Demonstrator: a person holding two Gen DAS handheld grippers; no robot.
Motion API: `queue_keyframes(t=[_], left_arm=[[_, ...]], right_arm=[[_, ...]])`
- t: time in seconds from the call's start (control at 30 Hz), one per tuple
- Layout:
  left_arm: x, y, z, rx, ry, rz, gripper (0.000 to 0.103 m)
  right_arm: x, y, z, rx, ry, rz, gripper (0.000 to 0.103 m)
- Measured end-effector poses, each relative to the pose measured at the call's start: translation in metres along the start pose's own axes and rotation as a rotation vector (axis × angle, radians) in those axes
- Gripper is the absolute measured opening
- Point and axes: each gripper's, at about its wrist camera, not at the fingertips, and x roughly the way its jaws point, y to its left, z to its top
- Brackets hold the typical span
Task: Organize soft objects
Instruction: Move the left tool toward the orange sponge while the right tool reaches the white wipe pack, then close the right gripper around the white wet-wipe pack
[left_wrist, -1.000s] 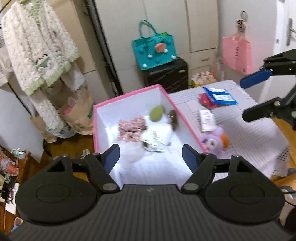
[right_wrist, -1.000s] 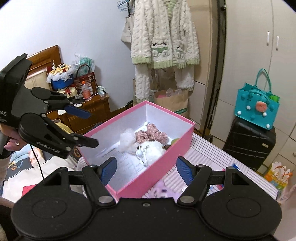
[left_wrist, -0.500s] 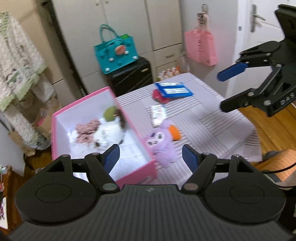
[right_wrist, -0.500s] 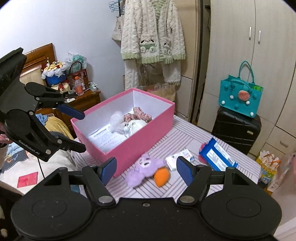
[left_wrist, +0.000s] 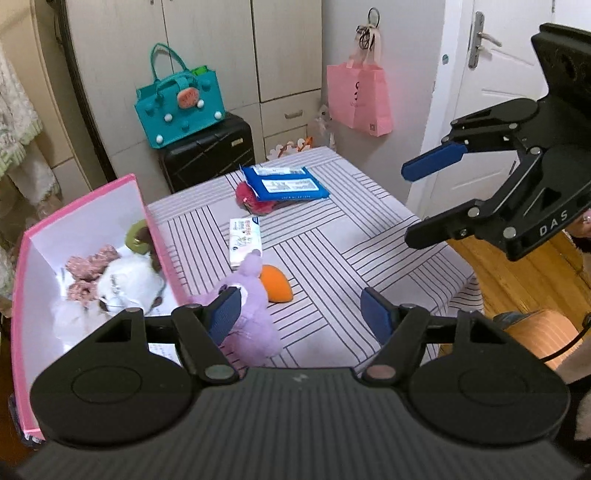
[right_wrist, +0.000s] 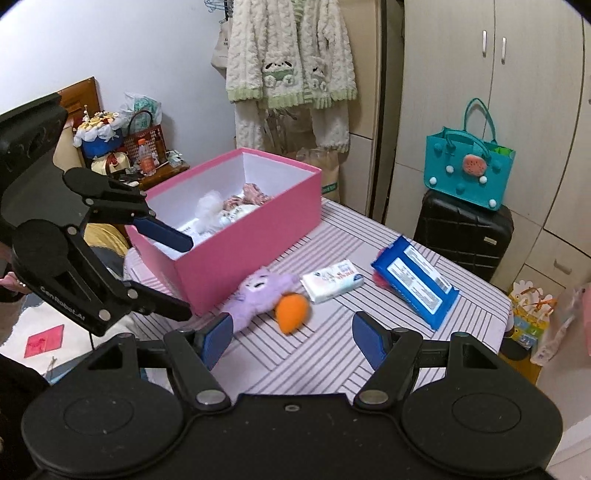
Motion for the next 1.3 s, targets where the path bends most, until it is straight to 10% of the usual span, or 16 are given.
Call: queue_keyframes(t=[0.43,1.3], left_arm=[[0.071,-0.006,-0.004,-0.084,0.039,-0.011,0.049],[0.136,-0.031,-0.021,-0.337,-0.058,0.408,0.048]], right_arm=[[0.05,-0.045,-0.011,-0.051,0.004,0.037,0.076],[0.171,-0.081,0.001,-0.197,-0.045,0.205,0.076]])
